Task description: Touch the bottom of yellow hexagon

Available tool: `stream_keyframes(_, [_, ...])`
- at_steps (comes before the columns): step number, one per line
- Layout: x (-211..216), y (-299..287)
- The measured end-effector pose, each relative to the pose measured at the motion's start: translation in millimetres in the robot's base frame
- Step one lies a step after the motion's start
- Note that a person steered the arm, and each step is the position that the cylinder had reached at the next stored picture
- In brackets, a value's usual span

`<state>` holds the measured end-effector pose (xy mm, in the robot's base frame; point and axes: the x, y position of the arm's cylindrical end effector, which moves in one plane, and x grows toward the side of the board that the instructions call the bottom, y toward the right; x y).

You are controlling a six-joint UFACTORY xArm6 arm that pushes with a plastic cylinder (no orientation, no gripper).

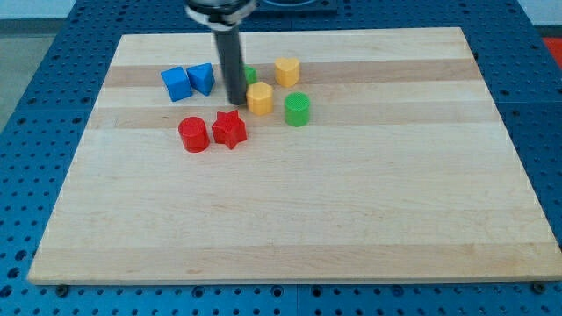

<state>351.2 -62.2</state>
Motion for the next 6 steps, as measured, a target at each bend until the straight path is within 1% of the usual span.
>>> stream_keyframes(1, [0.0, 15.8])
stream_keyframes(2, [16.3, -18.0])
stream_keyframes(3, [42.0, 6.2])
stream_keyframes(4, [47.2, 49.2])
stream_keyframes(5, [41.8, 72.0])
stream_keyframes(6, [35.4, 60.8])
